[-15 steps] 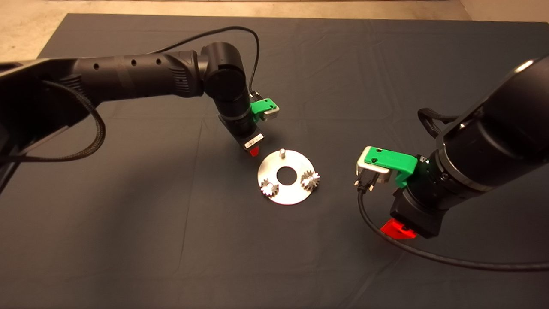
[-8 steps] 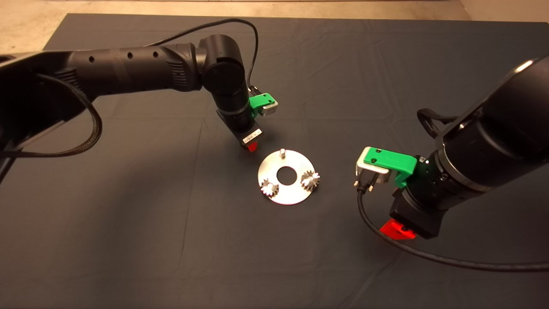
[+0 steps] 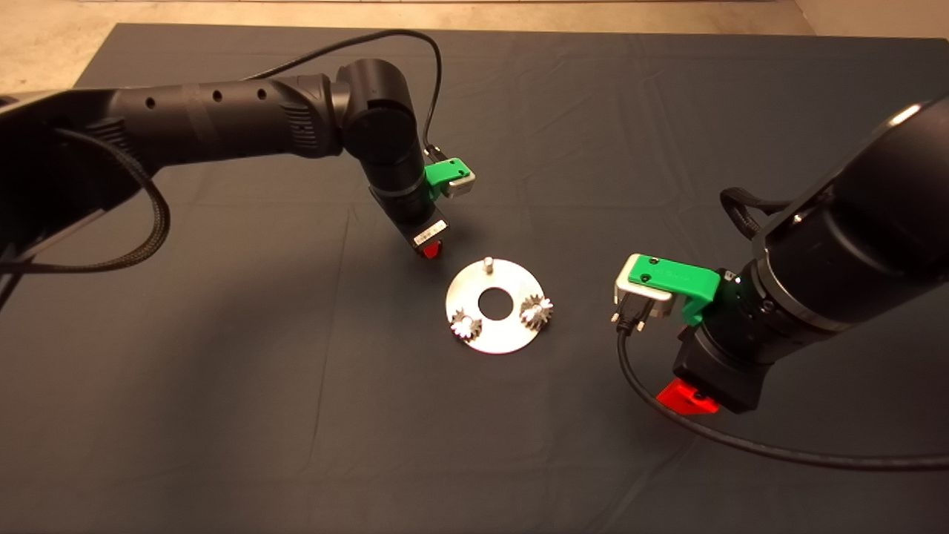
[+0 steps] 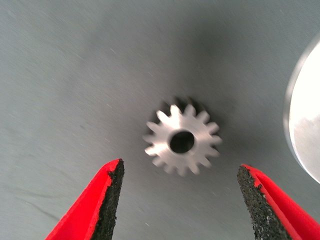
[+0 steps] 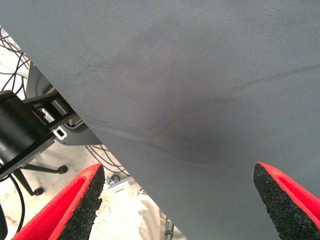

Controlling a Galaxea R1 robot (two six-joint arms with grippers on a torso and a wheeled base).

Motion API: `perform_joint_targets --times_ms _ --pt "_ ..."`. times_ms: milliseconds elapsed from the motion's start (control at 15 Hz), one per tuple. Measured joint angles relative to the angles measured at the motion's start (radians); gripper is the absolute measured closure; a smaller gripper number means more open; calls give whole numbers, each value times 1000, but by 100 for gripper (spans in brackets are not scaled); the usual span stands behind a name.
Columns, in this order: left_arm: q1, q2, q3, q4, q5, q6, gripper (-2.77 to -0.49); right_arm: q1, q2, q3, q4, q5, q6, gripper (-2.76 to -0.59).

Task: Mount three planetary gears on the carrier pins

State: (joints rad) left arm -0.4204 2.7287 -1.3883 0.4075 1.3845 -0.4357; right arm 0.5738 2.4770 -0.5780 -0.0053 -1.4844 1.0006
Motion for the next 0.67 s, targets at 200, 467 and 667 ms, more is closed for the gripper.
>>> perform_joint_targets --times_ms 200,467,667 --pt "0 -1 0 16 -25 0 -160 0 0 8 5 14 0 -220" --pt "2 -10 -2 22 -45 0 -160 0 0 10 5 16 0 -220" --pt "2 -17 -8 23 -50 0 -160 0 0 11 6 16 0 -220"
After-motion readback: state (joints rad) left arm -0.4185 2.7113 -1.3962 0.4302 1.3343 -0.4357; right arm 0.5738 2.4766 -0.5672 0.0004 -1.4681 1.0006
